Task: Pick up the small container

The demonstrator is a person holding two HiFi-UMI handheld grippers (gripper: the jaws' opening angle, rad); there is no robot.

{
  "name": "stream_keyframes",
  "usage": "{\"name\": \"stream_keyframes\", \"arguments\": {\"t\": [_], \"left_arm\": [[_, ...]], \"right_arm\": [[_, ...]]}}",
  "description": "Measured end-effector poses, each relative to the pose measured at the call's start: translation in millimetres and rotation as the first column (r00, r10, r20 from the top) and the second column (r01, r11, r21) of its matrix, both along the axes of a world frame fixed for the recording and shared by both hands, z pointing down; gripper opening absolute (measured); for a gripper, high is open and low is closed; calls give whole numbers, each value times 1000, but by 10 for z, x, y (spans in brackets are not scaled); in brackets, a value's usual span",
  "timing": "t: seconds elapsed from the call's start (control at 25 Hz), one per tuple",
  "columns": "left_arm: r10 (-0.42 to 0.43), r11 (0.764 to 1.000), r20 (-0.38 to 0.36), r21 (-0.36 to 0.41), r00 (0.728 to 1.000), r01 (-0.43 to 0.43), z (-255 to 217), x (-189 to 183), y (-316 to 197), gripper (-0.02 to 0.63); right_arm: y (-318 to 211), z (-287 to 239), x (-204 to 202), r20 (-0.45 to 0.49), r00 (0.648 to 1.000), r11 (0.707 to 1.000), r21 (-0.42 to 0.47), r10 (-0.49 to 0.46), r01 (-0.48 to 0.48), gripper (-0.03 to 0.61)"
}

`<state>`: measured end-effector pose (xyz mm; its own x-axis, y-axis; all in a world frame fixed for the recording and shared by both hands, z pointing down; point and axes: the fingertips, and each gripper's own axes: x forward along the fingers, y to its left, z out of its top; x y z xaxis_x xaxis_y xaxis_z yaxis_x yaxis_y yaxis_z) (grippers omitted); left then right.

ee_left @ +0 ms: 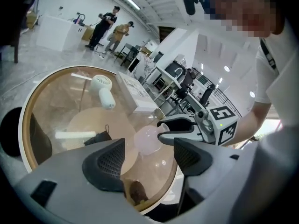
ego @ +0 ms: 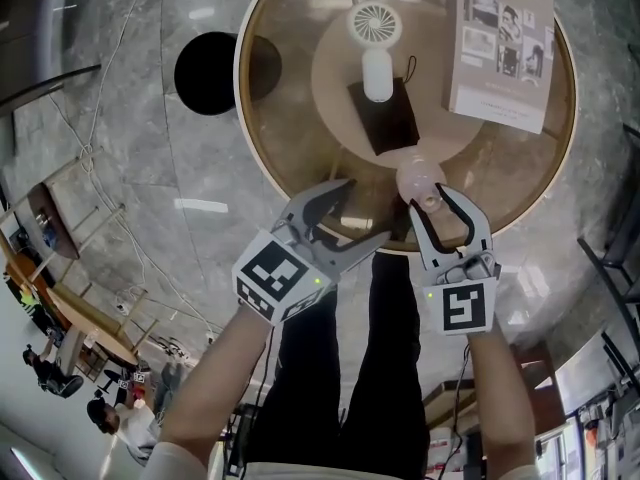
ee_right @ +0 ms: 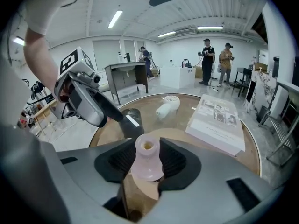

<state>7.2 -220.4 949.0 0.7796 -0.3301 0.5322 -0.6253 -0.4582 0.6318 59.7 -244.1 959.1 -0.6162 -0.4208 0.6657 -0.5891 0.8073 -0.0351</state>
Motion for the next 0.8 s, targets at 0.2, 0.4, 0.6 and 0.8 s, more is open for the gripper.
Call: {"name": "stream_keyframes", "arguments": {"t": [0.2,0.4,0.6,0.8], "left_arm": [[-87,994,-79,-77,993,81,29,-6,-20,331],[-172,974,-209,-182,963,134,22,52,-37,319],[-322,918,-355,-343,878,198,72,49,-79,311],[-391,881,-440,-433,808,190,97,106,-126,332]], "right_arm": [[13,-17,-9,9,1000,999,30,-14,14,153],[14,-14,1,8,1000,1000,10,3,-3,150],[-33,-70,-37,54,998,1000,12,-12,11,149],[-52,-174,-34,72,996,999,-3,-44,45,149]]}}
